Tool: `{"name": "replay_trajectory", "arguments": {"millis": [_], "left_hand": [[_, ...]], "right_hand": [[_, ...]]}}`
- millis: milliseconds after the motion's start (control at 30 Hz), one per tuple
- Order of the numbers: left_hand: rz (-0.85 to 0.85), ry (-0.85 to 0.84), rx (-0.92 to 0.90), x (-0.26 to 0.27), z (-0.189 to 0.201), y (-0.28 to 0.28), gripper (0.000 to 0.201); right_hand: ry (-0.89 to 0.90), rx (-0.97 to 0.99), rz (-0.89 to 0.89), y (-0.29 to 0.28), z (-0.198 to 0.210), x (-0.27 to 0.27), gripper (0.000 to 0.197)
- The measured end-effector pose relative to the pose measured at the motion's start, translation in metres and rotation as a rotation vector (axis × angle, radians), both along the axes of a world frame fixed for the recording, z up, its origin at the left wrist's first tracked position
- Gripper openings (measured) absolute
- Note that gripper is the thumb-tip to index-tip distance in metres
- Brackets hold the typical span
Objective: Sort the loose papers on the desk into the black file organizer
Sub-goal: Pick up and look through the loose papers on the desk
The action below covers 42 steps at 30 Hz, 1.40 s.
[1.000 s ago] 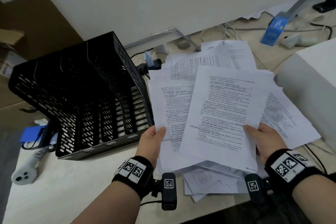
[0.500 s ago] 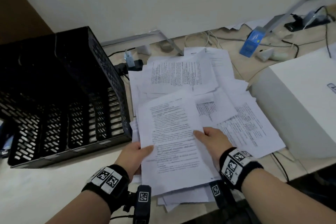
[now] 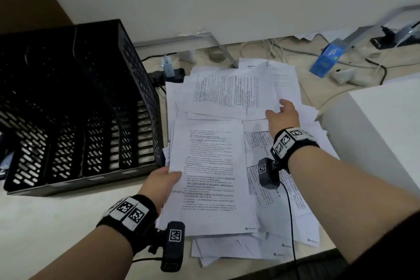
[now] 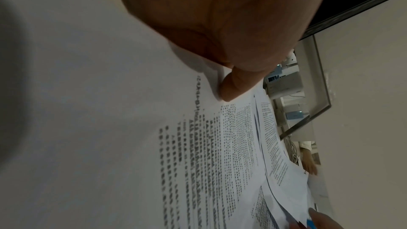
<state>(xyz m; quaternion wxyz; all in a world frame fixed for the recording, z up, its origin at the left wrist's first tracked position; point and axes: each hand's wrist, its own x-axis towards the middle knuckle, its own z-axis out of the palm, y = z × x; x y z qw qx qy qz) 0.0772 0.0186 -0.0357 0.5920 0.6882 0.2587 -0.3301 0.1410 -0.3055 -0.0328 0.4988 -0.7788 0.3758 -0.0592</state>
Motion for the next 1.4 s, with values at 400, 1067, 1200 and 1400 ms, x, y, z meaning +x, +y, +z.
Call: {"name": "replay_trajectory", "arguments": {"millis": [400, 1067, 1200, 1400], "left_hand": [[0.016, -0.008, -0.025, -0.008, -0.007, -0.001, 0.019], [0.161, -0.001, -0.127, -0.007, -0.013, -0.034, 0.048], [0.203, -0.025, -0.070, -0.001, -0.021, -0.032, 0.028], [0.132, -0.095, -0.004, 0.002, -0.026, -0.021, 0.021]], "right_hand": [[-0.098, 0.325, -0.205, -0.002, 0.008, 0.006, 0.019], [0.527, 0.602, 0.620, 0.094, 0.037, -0.138, 0.030], [0.532, 0.528, 0.652, 0.076, 0.051, -0.125, 0.070], [0.151, 0.012, 0.054, 0.022, 0.037, -0.090, 0.039]]}}
